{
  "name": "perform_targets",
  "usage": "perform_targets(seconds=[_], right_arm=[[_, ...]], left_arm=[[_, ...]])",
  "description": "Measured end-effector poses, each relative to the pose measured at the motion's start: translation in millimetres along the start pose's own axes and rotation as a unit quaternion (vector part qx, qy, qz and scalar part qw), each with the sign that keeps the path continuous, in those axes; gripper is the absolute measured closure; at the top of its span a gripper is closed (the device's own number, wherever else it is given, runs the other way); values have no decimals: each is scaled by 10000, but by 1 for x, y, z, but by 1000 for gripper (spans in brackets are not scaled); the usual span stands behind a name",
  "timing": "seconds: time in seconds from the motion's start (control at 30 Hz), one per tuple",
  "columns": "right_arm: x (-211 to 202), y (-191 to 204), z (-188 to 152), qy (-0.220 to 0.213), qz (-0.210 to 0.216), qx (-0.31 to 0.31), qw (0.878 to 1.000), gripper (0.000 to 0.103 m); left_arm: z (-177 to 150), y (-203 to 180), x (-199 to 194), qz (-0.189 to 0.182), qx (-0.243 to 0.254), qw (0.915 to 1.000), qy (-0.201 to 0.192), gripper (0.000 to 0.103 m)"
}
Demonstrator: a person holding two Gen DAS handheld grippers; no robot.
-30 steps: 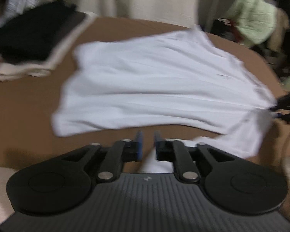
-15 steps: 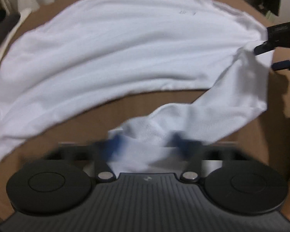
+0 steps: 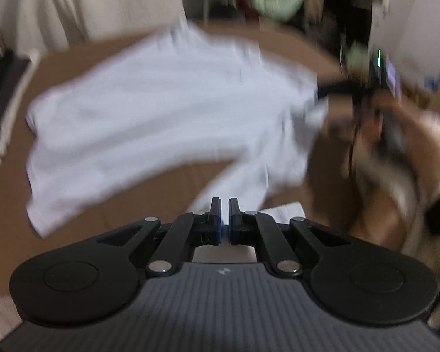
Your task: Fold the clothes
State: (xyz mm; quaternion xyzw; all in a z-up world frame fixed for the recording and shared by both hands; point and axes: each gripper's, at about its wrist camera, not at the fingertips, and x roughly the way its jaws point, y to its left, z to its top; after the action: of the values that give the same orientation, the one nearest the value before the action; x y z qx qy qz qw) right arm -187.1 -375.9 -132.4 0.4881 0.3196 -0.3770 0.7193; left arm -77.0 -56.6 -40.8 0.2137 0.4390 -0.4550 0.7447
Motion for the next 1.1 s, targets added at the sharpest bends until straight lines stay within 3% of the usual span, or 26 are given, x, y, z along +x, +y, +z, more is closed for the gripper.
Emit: perform_targets(seconds=[0.07,0.17,0.23,0.27,0.3,0.37,0.43,0.5,0.57,0.67,0.73,0.83,0.87,1.03,1.1], right_arm=[[-3,4,0,-108,-149,-104,9998,29],[-20,20,-4,-582,-463,-675,9949,29],[-34,36,-10,-899,-329,-1224,9879,29],[-39,43,-14,-947,-137,-1461,9846,29],[-42,50,-18,-940,100,-1678,9813,29],[-44,62,-27,-712,721,-2025,9740,29],[-38,74,-37,-326,1307,-2270,9645,29],[-25,85,-49,128,1578,-2448,9566,29],[-8,94,-62,515,1400,-2541,9556,29],[13,102,-86,769,726,-2907,9510,29],[18,107,-105,828,305,-3306,9396,27],[8,118,-131,620,56,-4001,9143,22],[4,122,-137,562,112,-4123,9092,22],[-16,136,-144,200,1254,-4161,9004,24],[-22,141,-144,-49,1661,-4210,8917,24]], left_arm=[[-7,-9,17,90,193,9983,547,99],[-7,-10,27,-108,68,9966,813,98],[0,-6,18,-213,-58,9983,546,95],[5,-4,12,-246,-108,9991,328,87],[11,1,5,-229,-198,9995,107,70],[24,14,-9,-163,-408,9985,-324,54],[37,27,-18,-21,-627,9958,-670,54],[50,44,-14,297,-905,9922,-808,54],[62,65,-2,635,-1219,9875,-771,54],[73,93,24,1071,-1405,9834,-423,54],[79,109,39,1401,-1427,9796,-202,54],[80,131,49,1829,-1444,9725,-8,54],[79,141,50,1886,-1540,9699,29,53],[67,192,54,2120,-2110,9540,181,51],[60,206,56,2205,-2295,9478,208,47]])
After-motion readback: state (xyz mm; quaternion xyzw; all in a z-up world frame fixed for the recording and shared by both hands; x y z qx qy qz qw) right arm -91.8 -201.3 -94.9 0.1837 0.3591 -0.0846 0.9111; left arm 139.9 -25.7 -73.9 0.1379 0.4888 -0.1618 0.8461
